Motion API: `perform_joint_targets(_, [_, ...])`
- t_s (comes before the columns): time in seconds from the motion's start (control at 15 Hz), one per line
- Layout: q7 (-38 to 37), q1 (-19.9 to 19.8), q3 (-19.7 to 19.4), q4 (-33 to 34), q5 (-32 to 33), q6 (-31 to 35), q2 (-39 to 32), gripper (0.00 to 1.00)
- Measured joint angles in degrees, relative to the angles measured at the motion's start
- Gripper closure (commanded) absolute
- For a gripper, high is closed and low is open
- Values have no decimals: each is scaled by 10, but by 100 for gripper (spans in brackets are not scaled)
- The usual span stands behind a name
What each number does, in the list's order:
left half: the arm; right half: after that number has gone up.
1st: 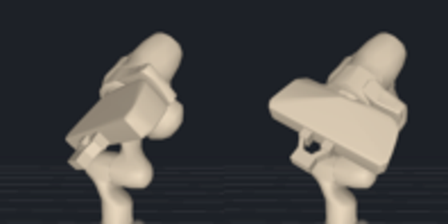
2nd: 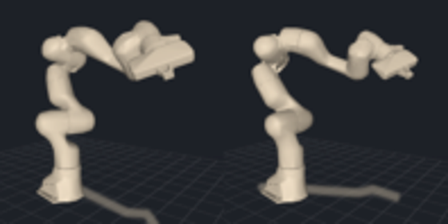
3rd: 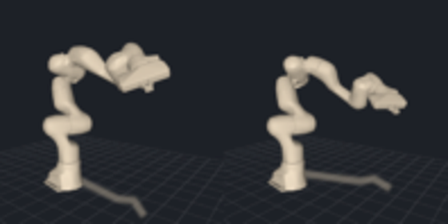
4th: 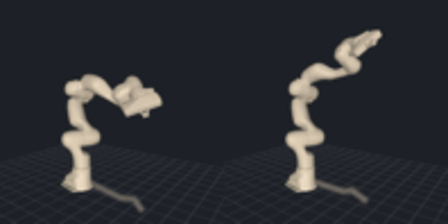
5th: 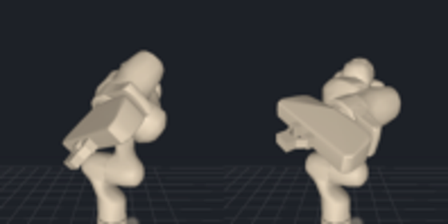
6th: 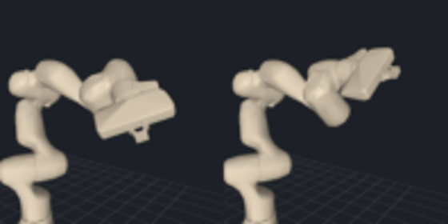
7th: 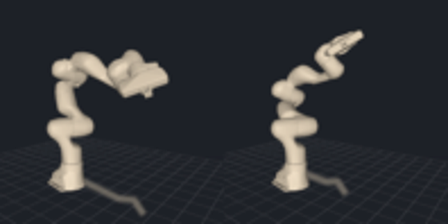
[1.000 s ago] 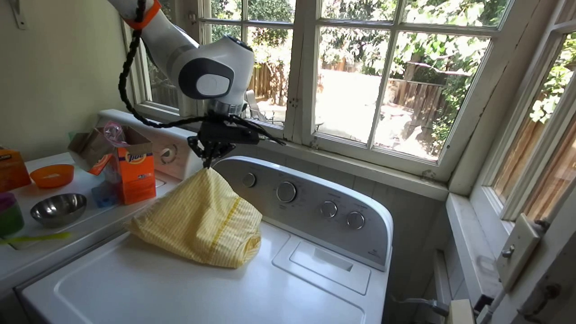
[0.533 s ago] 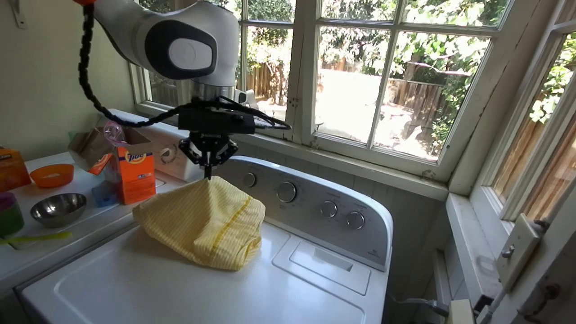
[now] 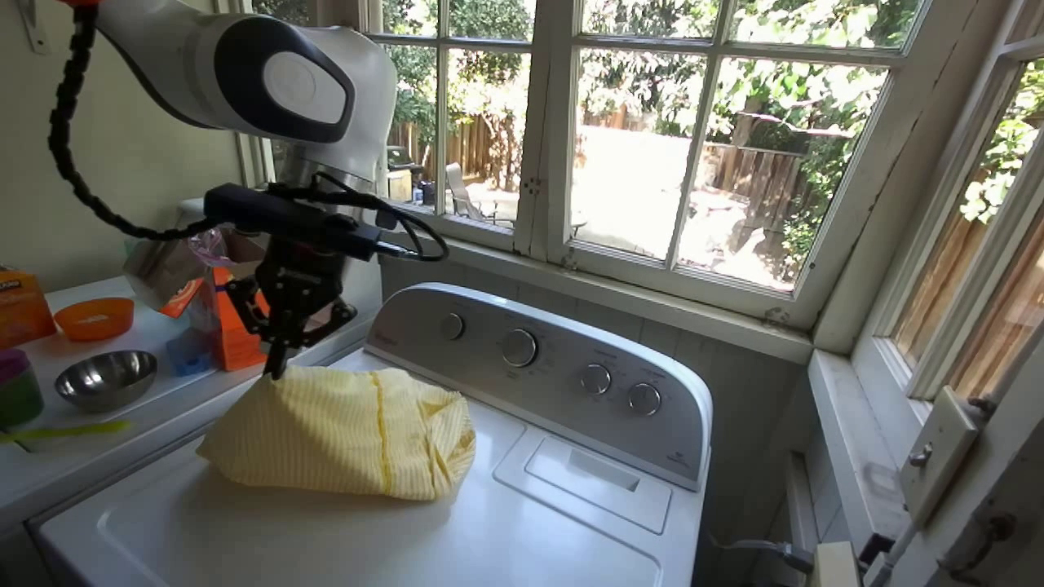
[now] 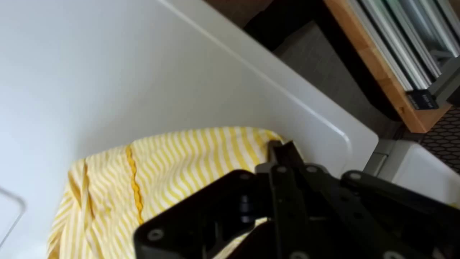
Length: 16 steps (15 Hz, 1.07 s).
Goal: Unfold the yellow towel.
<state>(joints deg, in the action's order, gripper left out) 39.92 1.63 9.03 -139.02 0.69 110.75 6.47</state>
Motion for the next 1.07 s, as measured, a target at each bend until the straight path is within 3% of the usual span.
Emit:
perform_joint_targets(0.33, [-134,9,-10,-35,-2,-24,-10,100])
perform_joint_targets(0.4, [-163,9,-13,-41,-2,-22,-13,78])
perform_joint_targets(0.6, [-233,9,-24,-60,2,25,-30,60])
perform_joint_targets(1.07, [-253,22,-25,-54,23,300,-75,7])
